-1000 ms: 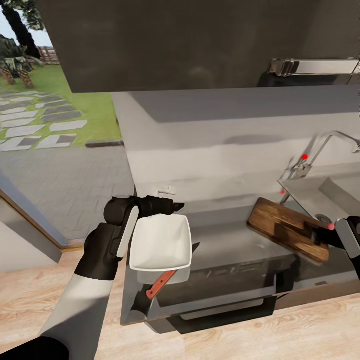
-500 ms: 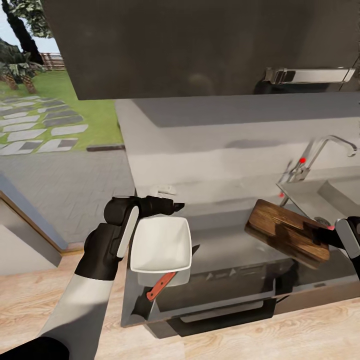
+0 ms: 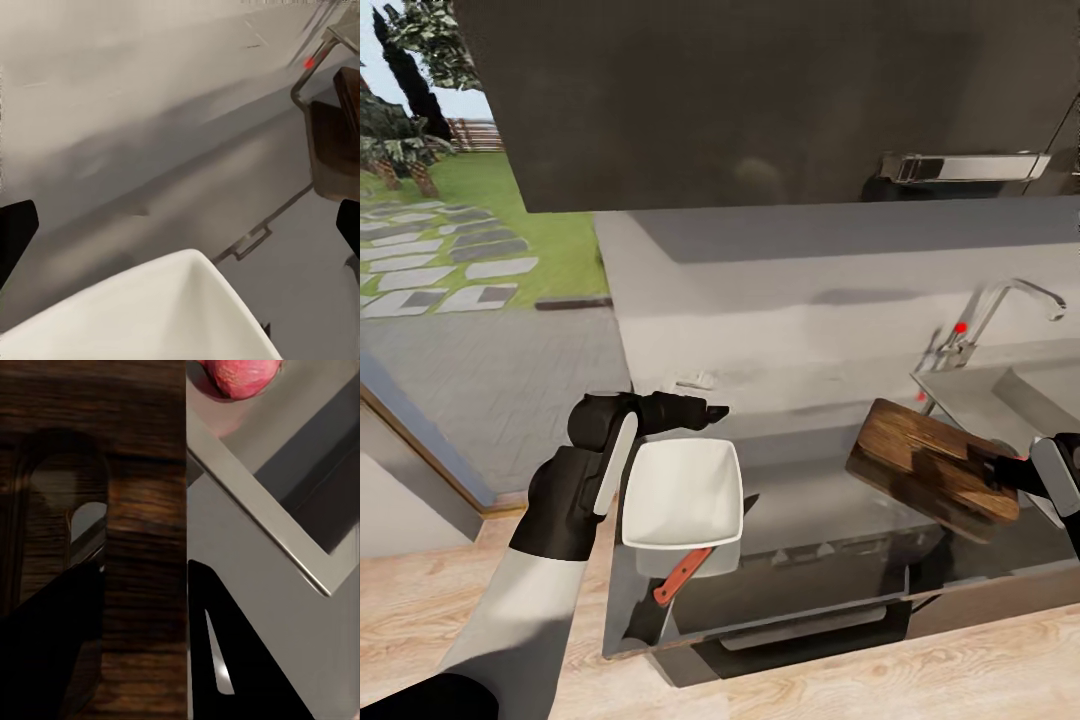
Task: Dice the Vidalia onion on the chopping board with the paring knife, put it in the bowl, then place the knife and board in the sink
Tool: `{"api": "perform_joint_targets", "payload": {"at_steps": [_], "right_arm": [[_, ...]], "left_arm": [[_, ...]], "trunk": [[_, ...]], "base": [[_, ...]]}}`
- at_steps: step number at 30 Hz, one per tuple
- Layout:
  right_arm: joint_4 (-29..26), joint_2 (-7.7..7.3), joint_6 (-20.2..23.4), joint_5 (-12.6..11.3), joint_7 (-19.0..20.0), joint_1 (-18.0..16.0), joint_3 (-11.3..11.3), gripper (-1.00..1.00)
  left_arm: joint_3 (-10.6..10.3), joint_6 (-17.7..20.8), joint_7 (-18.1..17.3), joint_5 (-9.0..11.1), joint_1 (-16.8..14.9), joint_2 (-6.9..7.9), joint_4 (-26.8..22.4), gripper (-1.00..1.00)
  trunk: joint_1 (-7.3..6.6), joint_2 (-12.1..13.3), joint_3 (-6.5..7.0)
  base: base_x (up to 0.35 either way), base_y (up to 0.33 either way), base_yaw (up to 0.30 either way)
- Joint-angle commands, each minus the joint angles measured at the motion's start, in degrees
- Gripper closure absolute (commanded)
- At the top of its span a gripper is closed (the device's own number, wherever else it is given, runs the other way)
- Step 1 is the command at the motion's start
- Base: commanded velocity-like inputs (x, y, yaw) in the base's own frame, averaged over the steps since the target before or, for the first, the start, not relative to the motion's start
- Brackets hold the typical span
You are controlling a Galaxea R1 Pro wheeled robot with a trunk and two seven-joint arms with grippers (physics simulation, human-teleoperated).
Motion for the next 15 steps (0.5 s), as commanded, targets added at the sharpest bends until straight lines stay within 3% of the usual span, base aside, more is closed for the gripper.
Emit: {"api": "perform_joint_targets", "payload": {"at_steps": [1,8,15], "right_arm": [[-0.05,-0.01,0.15,-0.63,-0.50,-0.04,0.00,1.00],[-0.12,-0.01,0.15,-0.63,-0.50,-0.06,0.00,1.00],[-0.20,-0.01,0.15,-0.63,-0.50,-0.05,0.00,1.00]], "left_arm": [[0.03,0.30,-0.04,0.06,-0.06,-0.02,-0.03,-1.00],[0.03,0.30,-0.04,0.06,-0.06,-0.02,-0.03,-1.00],[0.03,0.30,-0.04,0.06,-0.06,-0.02,-0.03,-1.00]], "trunk": [[0.04,-0.11,-0.02],[0.04,-0.11,0.50],[0.04,-0.11,0.59]], "base": [[0.000,0.000,0.000],[0.000,-0.019,0.100],[0.000,-0.200,0.197]]}}
